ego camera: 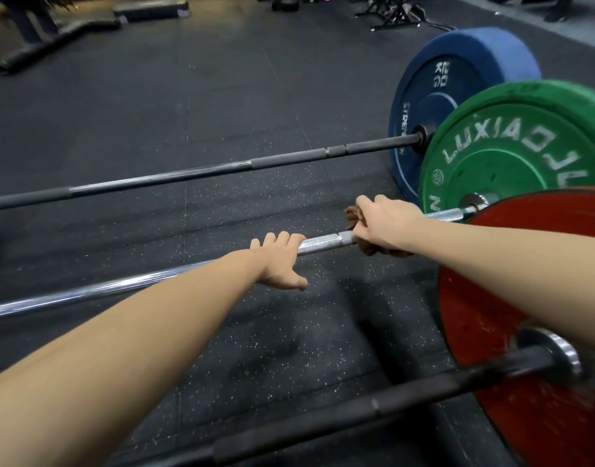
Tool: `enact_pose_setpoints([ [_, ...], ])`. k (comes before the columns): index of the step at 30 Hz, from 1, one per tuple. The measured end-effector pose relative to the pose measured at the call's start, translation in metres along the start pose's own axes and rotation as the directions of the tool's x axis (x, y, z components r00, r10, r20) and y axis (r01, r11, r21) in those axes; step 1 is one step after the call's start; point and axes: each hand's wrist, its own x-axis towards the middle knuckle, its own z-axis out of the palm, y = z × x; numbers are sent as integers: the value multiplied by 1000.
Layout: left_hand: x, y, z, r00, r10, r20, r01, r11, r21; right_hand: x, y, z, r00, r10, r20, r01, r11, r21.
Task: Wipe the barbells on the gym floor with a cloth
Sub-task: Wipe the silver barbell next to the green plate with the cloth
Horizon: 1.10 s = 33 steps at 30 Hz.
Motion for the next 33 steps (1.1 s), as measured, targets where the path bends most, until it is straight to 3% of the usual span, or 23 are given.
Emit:
enact_pose_setpoints([
  [7, 0, 0, 2, 1000, -4, -15, 4, 1000, -10, 2, 45, 0, 984, 174, 22, -171, 979, -114],
  [11, 2, -2, 0, 1000, -13, 17, 14, 998, -57, -1, 15, 8, 997, 75, -35, -78, 993, -91],
  [18, 4, -1, -3, 999, -19, 29, 19, 999, -30, -2, -52, 9, 988, -151, 25, 150, 988, 46],
  [22, 3, -2, -3, 999, -14, 29, 15, 1000, -20, -2, -48, -1, 980, -182, 79, 178, 982, 62],
  [33, 2, -3, -1, 1000, 6, 15, -5, 998, -56, 11, -9, -11, 994, 58, 89, -50, 995, -86],
])
